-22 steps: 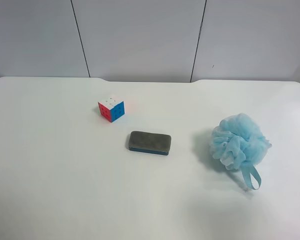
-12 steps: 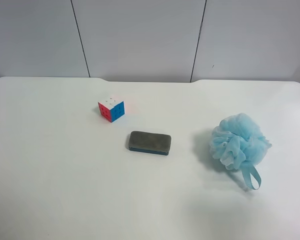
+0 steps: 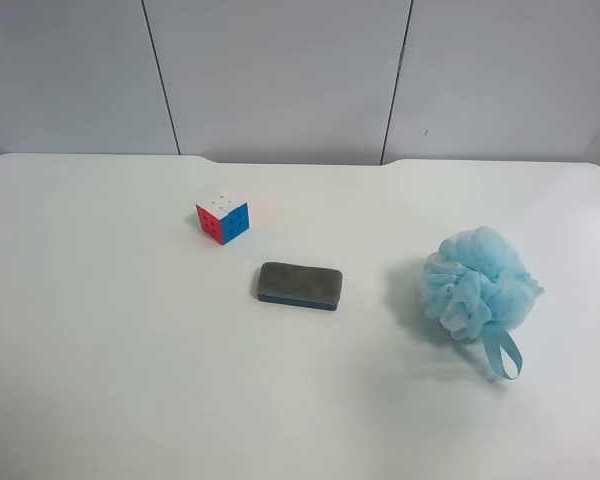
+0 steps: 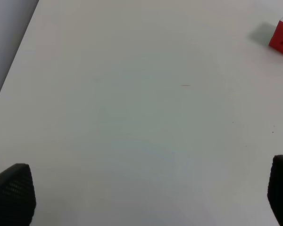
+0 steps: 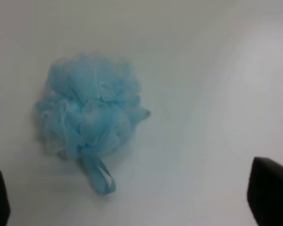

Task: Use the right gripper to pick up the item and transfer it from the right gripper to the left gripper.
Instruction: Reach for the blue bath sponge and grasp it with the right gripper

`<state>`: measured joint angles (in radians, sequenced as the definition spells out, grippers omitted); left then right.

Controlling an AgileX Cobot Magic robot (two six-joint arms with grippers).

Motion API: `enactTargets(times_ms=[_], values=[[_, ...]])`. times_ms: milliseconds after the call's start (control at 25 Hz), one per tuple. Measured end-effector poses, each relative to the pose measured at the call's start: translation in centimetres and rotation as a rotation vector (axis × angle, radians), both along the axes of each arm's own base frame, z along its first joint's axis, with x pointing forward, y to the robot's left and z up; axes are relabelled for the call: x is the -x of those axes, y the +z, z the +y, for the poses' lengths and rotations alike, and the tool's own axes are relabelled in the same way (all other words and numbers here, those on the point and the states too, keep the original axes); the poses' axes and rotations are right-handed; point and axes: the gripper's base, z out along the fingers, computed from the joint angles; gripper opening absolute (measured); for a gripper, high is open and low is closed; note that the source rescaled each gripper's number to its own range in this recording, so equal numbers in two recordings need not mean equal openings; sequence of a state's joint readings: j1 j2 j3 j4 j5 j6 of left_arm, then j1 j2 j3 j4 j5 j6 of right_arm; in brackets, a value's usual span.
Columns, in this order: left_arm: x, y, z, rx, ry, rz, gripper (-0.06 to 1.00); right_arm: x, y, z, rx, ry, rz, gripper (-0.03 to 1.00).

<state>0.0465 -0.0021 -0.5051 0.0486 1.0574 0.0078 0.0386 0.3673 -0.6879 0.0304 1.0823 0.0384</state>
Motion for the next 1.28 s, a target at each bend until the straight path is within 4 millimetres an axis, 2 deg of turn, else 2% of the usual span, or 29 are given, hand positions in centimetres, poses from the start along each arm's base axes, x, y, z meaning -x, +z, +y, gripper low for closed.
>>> enactTargets(times_ms=[80,200,320,480,520,760,960,1040,1120,1160,1280], values=[[0.0,0.0,0.0,-0.001,0.0,0.0,1.0,-2.7,1.0,0.2,0.004,0.008,0.072,1.0],[0.0,0.0,0.0,-0.001,0.0,0.0,1.0,-7.0,1.3,0.7,0.017,0.042,0.182,1.0],[0.0,0.0,0.0,-0.001,0.0,0.0,1.0,-11.4,-0.1,1.5,0.058,0.105,0.31,1.0],[0.0,0.0,0.0,-0.001,0.0,0.0,1.0,-16.2,-4.2,3.3,0.103,0.196,0.476,1.0],[0.0,0.0,0.0,-0.001,0.0,0.0,1.0,-16.2,-4.2,3.3,0.103,0.196,0.476,1.0],[0.0,0.0,0.0,-0.001,0.0,0.0,1.0,-20.3,-9.8,6.5,0.141,0.289,0.574,1.0],[0.0,0.0,0.0,-0.001,0.0,0.0,1.0,-22.4,-14.1,7.1,0.155,0.29,0.66,1.0],[0.0,0.0,0.0,-0.001,0.0,0.0,1.0,-22.8,-15.2,7.2,0.162,0.291,0.677,0.99],[0.0,0.0,0.0,-0.001,0.0,0.0,1.0,-23.1,-16.3,7.2,0.175,0.295,0.698,0.9],[0.0,0.0,0.0,-0.001,0.0,0.0,1.0,-23.2,-16.8,7.2,0.178,0.296,0.709,0.81],[0.0,0.0,0.0,-0.001,0.0,0.0,1.0,-23.3,-17.4,7.3,0.182,0.297,0.728,0.4]])
